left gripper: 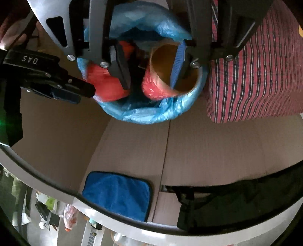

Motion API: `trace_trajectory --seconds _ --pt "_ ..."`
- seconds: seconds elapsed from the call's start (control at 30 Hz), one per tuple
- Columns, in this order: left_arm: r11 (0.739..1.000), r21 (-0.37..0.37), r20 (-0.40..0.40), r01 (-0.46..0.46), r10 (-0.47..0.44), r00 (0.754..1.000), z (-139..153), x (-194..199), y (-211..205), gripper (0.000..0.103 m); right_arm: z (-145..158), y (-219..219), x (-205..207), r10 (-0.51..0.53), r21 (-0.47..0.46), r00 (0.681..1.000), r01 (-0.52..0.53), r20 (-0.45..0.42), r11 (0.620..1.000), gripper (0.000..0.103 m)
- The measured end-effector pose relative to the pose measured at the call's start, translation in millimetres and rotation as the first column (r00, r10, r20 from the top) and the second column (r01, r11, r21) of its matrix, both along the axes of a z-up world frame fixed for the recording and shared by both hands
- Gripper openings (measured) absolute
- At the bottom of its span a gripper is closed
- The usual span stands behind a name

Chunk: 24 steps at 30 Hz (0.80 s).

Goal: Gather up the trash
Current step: 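Carry the red paper cup and red bag over the blue bin and open both tools, then move both tools back over the table toward the remaining trash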

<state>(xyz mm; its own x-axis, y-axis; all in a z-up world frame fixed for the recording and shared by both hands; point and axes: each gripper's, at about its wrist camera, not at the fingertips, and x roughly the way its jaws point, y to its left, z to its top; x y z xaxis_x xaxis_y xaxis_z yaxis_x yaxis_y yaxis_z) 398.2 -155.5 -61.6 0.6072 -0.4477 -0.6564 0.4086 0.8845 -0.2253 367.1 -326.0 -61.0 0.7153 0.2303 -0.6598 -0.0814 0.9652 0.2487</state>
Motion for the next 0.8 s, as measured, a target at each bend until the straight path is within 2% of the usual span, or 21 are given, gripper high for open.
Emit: trace_trajectory --seconds 0.27,0.43,0.63,0.8 --pt "0.998 -0.008 0.019 -0.055 0.056 0.998 14 -9 21 0.045 6 3 -14 -0.022 -0.012 1.000 0.022 0.018 1.000 0.067" --pt "0.991 -0.026 0.057 -0.131 0.132 0.990 29 -25 58 0.045 20 9 -27 -0.016 -0.037 0.999 0.017 0.032 0.999 0.067" --pt "0.970 -0.010 0.130 -0.241 0.241 0.962 50 -57 114 0.045 38 35 -44 0.025 -0.048 0.998 -0.022 0.063 0.999 0.064" --pt "0.949 0.018 0.194 -0.316 0.307 0.932 63 -91 170 0.045 57 79 -63 0.086 -0.076 0.989 -0.077 0.118 0.994 0.062"
